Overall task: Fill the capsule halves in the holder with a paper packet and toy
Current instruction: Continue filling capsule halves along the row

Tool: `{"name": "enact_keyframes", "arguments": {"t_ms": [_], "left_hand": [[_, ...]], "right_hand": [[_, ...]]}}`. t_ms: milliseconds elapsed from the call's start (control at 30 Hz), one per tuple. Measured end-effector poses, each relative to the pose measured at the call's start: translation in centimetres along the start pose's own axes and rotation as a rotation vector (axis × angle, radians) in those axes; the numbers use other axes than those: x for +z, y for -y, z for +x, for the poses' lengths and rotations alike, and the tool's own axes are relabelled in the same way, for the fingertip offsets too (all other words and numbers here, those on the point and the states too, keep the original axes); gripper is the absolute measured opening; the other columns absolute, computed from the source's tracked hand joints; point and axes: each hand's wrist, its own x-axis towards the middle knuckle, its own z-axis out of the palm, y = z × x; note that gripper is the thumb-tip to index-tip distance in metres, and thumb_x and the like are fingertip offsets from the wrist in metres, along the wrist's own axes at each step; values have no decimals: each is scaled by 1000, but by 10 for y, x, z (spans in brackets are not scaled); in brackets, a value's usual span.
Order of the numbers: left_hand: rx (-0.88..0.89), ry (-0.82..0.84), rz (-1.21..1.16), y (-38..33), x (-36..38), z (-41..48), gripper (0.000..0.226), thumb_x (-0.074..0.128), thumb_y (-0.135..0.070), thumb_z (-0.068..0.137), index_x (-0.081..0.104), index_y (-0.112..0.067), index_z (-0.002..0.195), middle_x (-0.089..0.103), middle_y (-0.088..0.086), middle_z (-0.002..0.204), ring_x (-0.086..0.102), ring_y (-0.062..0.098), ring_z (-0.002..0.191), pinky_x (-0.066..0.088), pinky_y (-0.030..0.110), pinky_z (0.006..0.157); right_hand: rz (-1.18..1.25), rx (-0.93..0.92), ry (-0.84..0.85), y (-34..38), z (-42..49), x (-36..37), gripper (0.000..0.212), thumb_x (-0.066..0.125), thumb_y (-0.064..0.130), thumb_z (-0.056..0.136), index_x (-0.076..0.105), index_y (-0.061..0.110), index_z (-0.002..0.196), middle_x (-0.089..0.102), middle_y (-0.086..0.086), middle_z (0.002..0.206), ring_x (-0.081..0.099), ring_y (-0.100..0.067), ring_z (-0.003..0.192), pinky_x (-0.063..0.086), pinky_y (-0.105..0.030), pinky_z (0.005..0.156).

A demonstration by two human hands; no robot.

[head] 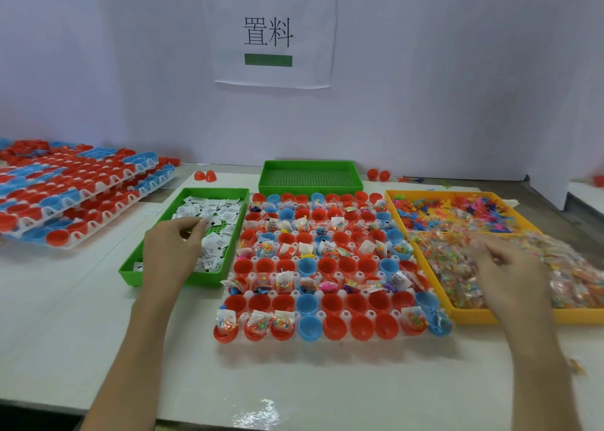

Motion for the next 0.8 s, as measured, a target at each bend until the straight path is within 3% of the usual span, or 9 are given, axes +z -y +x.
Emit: {"name": "enact_keyframes", "arguments": {"t_ms": [200, 333, 467, 567, 667, 800], "left_hand": [[-8, -68, -107, -7, -1, -6, 29, 67, -35, 94, 77, -12, 109, 67, -10, 75, 60, -1, 67, 40, 16, 62], [-22, -108, -146, -5, -1, -7, 31, 68, -38, 93, 77, -13, 108, 70, -8, 75, 61, -3, 69, 39, 12, 65], [8, -160, -129, -7, -2, -9, 24, 69, -29, 92, 78, -9, 104, 76, 6, 89, 63, 6, 73, 44, 19, 73], [57, -157, -164, -23, -8, -16, 21, 68, -28, 94, 76, -10, 98, 75, 7, 83, 65, 12, 71, 47, 18, 69], [176, -82, -286, -63, -20, -33, 14, 65, -33, 95, 71, -22, 88, 69, -10, 72, 66, 5, 68, 52, 14, 64], [322, 203, -600, -125, -26, -79, 24, 52, -23, 103, 62, -16, 82, 69, 2, 72, 67, 11, 66, 55, 20, 66]], "right_hand": [[141, -58, -90, 7, -3, -3, 30, 58, 20, 100, 67, 9, 126, 66, -8, 128, 52, -9, 116, 35, -24, 99], [159, -69, -86, 10, -4, -2, 30, 58, 22, 100, 67, 11, 126, 67, -6, 126, 52, -8, 114, 37, -26, 97], [226, -107, -125, 17, -5, -4, 27, 58, 21, 100, 71, 8, 120, 71, -6, 113, 60, -8, 100, 40, 0, 78], [332, -179, -137, 32, -12, -5, 16, 61, 17, 98, 72, 23, 107, 71, 5, 95, 62, 10, 84, 40, 3, 71], [438, -244, -77, 54, -22, 0, 25, 67, 16, 93, 68, 40, 91, 71, 23, 82, 65, 12, 80, 45, -1, 70], [588, -260, 45, 82, -36, 4, 18, 70, 16, 88, 72, 34, 91, 74, 23, 85, 70, 1, 80, 50, -7, 70]]}}
